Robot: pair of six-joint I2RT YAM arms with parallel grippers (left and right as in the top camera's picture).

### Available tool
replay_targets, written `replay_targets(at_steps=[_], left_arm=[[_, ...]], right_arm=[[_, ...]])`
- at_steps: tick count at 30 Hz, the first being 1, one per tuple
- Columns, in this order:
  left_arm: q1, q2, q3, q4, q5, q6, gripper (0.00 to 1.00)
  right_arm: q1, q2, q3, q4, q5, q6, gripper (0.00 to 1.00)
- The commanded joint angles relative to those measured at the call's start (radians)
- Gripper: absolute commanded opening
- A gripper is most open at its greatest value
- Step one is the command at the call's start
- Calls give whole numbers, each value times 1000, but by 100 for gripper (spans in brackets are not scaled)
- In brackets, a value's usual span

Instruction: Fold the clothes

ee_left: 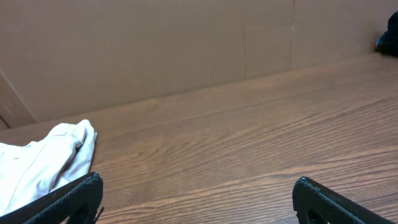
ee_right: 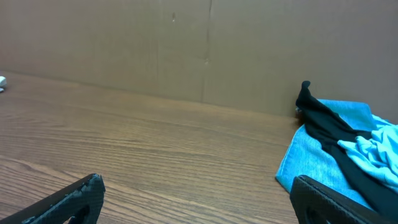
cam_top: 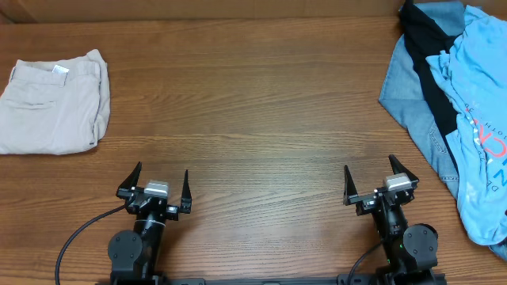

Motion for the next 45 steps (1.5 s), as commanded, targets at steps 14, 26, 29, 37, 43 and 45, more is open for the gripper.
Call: replay_targets(at_steps=[14, 26, 29, 37, 43, 45], left_arm=[[5, -11, -4, 0, 14, -18, 100], [5, -11, -4, 0, 11, -18, 100], [6, -11, -4, 0, 15, -23, 100], [7, -11, 3, -13, -21, -128, 100], [7, -9, 80, -96, -51, -134, 100], [7, -2, 113, -117, -69, -134, 100]], right_arm=[[-2, -10, -10, 6, -6, 0, 100], [-2, -10, -10, 6, -6, 0, 100], [-2, -10, -10, 7, -6, 26, 100], [-2, -6, -3, 1, 51, 220, 100], [-2, 39, 82, -53, 140, 245, 100], [-2, 77, 126, -73, 163, 245, 100]])
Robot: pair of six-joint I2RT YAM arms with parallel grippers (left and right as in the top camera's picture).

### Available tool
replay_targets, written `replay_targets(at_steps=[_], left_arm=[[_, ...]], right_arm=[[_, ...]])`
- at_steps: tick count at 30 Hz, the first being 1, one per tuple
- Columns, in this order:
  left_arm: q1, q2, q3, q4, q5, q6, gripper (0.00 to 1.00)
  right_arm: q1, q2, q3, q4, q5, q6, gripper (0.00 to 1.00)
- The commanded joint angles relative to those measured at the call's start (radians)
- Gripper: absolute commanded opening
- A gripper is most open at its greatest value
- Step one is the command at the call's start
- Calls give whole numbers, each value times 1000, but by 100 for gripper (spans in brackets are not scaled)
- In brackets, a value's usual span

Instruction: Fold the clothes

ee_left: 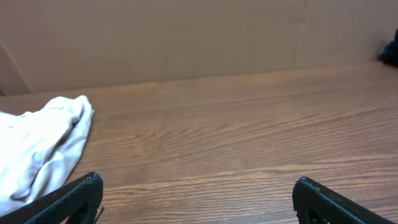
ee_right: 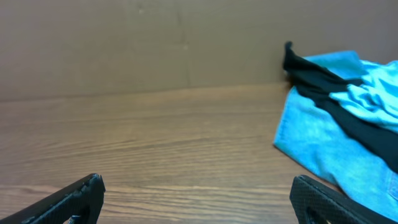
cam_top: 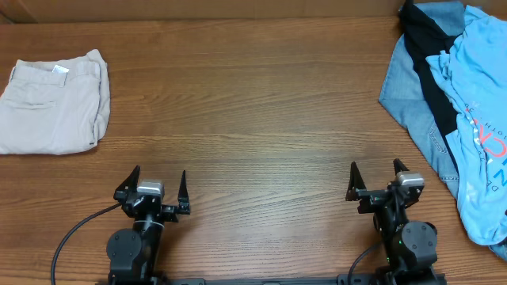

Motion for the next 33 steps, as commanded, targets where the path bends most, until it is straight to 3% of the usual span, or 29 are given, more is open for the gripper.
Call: replay_targets(at_steps=[1, 11, 21, 27, 33], left_arm=[[6, 6, 84, -23, -45, -25, 100], [6, 257, 264, -99, -70, -26, 100], [6, 685, 630, -426, -42, -47, 100], [6, 842, 766, -486, 90, -48, 100], [6, 868, 772, -490, 107, -48, 100]], right_arm=[[-2, 56, 110, -12, 74, 27, 100], [-2, 462, 417, -146, 102, 26, 100], [-28, 1010, 848, -410, 5, 26, 100], [-53, 1164, 920, -364, 22, 39, 100], [-284, 1272, 920, -232, 87, 94, 100]])
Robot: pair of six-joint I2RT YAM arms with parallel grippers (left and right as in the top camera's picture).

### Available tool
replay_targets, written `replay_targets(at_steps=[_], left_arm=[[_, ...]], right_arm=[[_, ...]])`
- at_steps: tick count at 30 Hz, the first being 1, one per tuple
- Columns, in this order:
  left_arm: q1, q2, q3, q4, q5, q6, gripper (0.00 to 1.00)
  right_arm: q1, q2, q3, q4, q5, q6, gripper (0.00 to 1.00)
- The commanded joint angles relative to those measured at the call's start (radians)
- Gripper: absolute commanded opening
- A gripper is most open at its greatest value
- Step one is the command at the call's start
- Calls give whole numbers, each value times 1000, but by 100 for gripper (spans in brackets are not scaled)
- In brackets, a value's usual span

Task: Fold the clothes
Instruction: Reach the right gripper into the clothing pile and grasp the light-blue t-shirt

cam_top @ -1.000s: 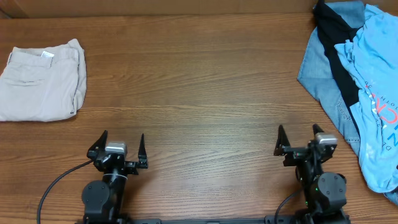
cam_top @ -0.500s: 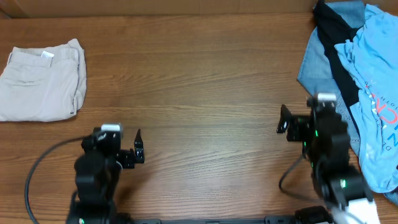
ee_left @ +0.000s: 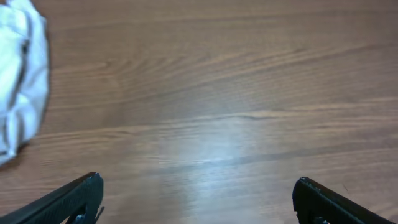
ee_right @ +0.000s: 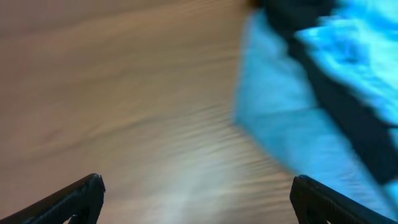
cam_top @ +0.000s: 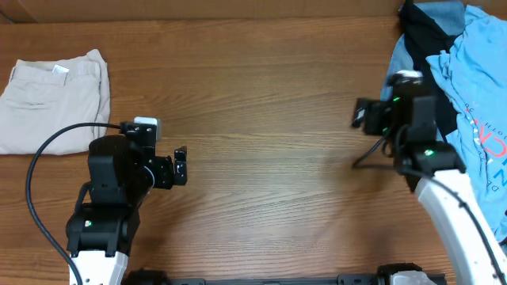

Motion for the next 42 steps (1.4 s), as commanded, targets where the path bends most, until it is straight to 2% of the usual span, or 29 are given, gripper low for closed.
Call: replay_targets(at_steps=[1, 5, 10, 16, 25, 42], left_arm=[[6, 1, 25, 0, 41, -10, 100], [6, 1, 24, -2, 41, -10, 100], [6, 1, 24, -12, 41, -10, 100], [6, 1, 24, -19, 41, -10, 100], [6, 1, 24, -18, 40, -10, 100], [6, 1, 24, -19, 41, -10, 100]], right_arm=[[-170, 66, 28, 67, 50, 34, 100], [-328, 184, 28, 150, 50, 32, 100], [-445, 309, 28, 172, 50, 33, 99], [-507, 398, 27, 285, -53, 33, 81], [-505, 462, 26, 262, -86, 34, 61], [-505, 462, 25, 191, 2, 68, 62]])
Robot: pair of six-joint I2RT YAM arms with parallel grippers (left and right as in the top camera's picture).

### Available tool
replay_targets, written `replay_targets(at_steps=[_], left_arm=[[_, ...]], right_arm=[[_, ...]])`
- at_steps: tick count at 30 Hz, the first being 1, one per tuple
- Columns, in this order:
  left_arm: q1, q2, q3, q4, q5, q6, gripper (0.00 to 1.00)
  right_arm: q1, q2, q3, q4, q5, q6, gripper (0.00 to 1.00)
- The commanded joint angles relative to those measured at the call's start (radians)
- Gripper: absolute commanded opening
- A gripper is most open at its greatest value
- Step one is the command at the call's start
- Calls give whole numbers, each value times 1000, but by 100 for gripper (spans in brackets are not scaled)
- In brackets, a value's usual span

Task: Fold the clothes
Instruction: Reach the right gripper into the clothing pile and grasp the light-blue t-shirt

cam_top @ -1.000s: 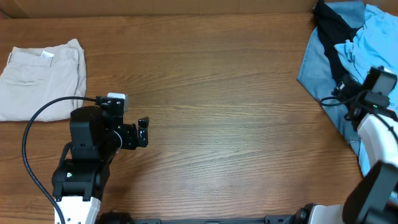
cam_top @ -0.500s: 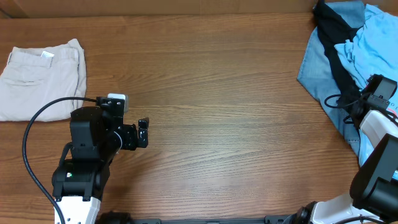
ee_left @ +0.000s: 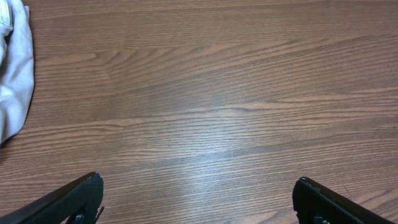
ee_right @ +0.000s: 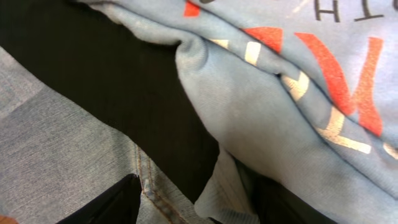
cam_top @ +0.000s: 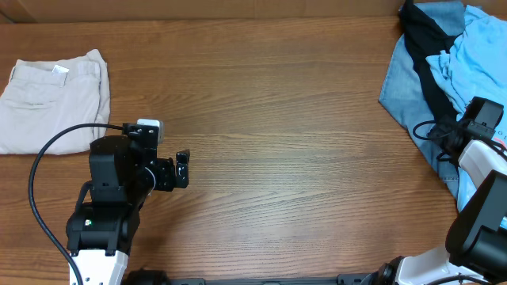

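A pile of unfolded clothes lies at the table's far right: a light blue printed shirt [cam_top: 483, 55] on a black garment [cam_top: 432, 71] and denim jeans [cam_top: 408, 95]. My right gripper [cam_top: 473, 127] is pressed down into this pile. In the right wrist view its fingers [ee_right: 118, 202] stand partly closed, open around a hem fold of the light blue shirt [ee_right: 267, 106], next to the black garment [ee_right: 124, 93] and the jeans' seam [ee_right: 56, 155]. My left gripper [cam_top: 182, 168] hovers wide open over bare wood [ee_left: 199, 124], holding nothing.
Folded beige trousers [cam_top: 51, 103] lie at the far left of the wooden table [cam_top: 277, 119]; their edge [ee_left: 12, 74] shows in the left wrist view. A black cable [cam_top: 55, 158] loops beside the left arm. The pile runs off the table's right edge.
My right gripper has gone from the pile's left edge to the right, down onto the pile, and its jaws have narrowed around the blue shirt's hem. The left arm has barely shifted.
Both arms first sat at the table's front edge with grippers open and level. They were still there at the second moment, slightly turned. Then both were out over the table, looking down. Now the right gripper is in the clothes pile, the left over bare wood.
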Motion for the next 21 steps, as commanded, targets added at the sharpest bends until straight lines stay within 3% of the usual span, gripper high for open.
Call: replay_targets(at_steps=[1, 4, 8, 11, 14, 21], left_arm=[[6, -2, 24, 0, 19, -10, 100], [6, -2, 24, 1, 19, -10, 100], [6, -2, 24, 1, 19, -10, 100], [6, -2, 24, 1, 19, -10, 100], [6, -2, 24, 1, 19, -10, 100], [6, -2, 24, 2, 19, -10, 100]], right_arm=[[-1, -1, 14, 17, 27, 23, 63], [-1, -1, 14, 26, 28, 23, 56], [-1, -1, 14, 30, 27, 24, 25], [-1, -1, 14, 34, 28, 24, 13], [-1, -1, 14, 34, 32, 23, 13], [-2, -1, 14, 26, 76, 23, 27]])
